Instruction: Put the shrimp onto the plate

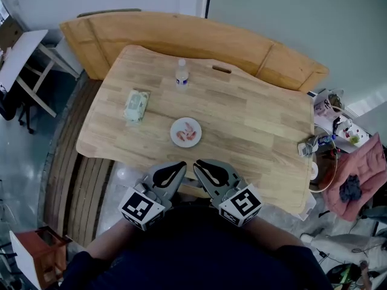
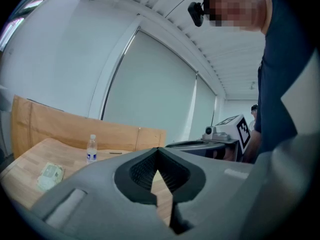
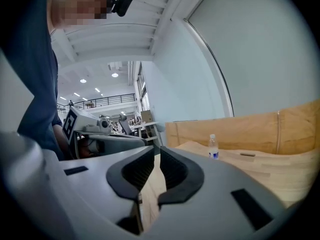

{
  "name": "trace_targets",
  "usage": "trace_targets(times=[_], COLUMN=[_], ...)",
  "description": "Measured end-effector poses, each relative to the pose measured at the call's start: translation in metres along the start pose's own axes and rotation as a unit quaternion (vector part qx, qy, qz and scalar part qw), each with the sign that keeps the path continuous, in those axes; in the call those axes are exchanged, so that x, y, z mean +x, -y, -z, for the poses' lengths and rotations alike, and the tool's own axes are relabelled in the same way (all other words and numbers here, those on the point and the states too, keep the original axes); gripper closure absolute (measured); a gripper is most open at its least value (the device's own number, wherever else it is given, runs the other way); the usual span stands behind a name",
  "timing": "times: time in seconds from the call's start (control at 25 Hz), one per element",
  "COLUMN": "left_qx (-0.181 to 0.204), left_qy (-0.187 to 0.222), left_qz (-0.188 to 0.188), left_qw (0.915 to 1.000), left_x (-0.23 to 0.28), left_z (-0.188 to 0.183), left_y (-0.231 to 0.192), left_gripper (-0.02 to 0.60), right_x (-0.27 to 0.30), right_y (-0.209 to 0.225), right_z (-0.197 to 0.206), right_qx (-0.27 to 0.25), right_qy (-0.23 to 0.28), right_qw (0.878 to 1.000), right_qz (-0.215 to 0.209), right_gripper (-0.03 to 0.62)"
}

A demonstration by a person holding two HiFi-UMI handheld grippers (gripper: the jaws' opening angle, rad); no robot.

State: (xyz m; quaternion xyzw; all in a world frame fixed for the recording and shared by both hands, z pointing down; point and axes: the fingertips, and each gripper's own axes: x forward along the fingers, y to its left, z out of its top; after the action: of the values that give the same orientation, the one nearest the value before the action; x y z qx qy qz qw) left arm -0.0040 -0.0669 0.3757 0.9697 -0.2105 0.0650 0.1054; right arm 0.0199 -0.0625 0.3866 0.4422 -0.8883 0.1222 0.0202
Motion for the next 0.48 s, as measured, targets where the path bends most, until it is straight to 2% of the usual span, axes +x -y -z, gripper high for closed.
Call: trace_targets(times=[0.48], left_qx=[0.011], left_qy=[0.001], left_qz=[0.012], left_qw=[0.9999], left_x=[-0.005], left_z=[-0.003], left_y=[0.014], left_gripper=[0.577], right_x=[-0.008], right_y=[-0.016], right_z=[-0.009], right_qx=[-0.034], right_qy=[0.024], right_qw=[0.999], right_qz=[-0.006], right_gripper=[0.583])
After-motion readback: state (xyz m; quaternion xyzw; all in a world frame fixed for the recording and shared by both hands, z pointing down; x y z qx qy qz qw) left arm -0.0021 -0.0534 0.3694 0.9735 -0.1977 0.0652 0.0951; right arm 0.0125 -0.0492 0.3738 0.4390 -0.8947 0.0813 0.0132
